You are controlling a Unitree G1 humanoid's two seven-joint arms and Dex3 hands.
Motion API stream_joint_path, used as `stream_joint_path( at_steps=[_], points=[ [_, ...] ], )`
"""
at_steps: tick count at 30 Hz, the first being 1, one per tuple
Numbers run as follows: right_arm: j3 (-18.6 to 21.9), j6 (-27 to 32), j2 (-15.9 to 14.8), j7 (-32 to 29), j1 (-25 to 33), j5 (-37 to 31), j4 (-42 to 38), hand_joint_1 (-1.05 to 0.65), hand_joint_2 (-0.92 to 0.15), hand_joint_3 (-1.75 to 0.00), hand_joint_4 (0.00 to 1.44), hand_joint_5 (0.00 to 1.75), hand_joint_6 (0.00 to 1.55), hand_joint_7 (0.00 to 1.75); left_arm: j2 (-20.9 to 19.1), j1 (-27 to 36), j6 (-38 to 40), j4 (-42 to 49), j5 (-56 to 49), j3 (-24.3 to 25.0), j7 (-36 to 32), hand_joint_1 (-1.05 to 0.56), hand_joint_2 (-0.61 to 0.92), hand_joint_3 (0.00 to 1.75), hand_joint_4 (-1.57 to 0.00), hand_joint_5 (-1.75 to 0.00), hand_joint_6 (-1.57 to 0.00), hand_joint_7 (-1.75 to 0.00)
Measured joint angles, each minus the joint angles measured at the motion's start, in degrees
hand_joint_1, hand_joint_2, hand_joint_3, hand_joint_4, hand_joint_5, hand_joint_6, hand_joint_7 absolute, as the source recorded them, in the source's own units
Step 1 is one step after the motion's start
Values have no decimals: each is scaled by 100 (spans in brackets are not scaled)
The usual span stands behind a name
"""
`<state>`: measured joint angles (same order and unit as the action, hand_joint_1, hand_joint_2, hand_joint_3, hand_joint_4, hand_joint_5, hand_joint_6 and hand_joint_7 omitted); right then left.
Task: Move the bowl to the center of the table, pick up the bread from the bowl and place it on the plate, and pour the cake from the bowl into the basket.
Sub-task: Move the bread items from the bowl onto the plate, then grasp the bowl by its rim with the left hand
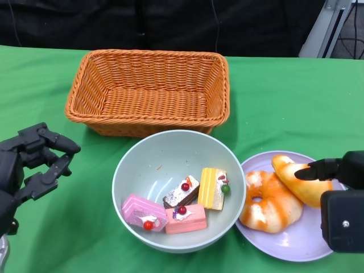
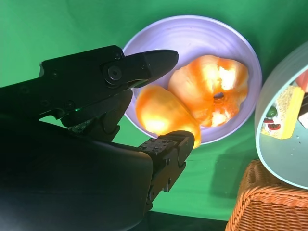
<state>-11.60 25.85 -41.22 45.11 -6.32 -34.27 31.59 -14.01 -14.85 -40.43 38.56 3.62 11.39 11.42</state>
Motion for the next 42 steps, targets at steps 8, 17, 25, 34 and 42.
stream_joint_path(
  at_steps=[8, 17, 25, 34, 42],
  points=[
    [79, -2, -38, 67, 57, -7, 121, -65, -92, -11, 94, 1, 46, 3, 0, 0, 0, 0, 4, 0, 1, -10, 83, 46, -80, -147, -83, -102],
    [469, -5, -76, 101, 168, 80, 696, -61, -92, -10, 97, 2, 51, 3, -1, -2, 8, 5, 13, 0, 2, -10, 84, 44, -81, -146, -84, -102],
    [1412, -694, 640, -606, 508, 1450, 1067, -45, -92, -7, 107, 5, 61, 5, -2, -13, 10, 28, 16, -2, 2, -10, 84, 45, -82, -146, -84, -103],
    [1557, -1717, 1624, -1423, 732, 2721, 582, -23, -92, -7, 113, 8, 89, 18, -3, -14, 6, 33, 36, -7, 65, -9, 84, 45, -80, -147, -83, -103],
    [1423, -3335, 2786, -2089, 1016, 3618, -878, -17, -59, -86, 74, 146, 69, 123, -21, 19, -15, -31, 124, -34, 310, -10, 80, 46, -79, -144, -84, -100]
  ],
)
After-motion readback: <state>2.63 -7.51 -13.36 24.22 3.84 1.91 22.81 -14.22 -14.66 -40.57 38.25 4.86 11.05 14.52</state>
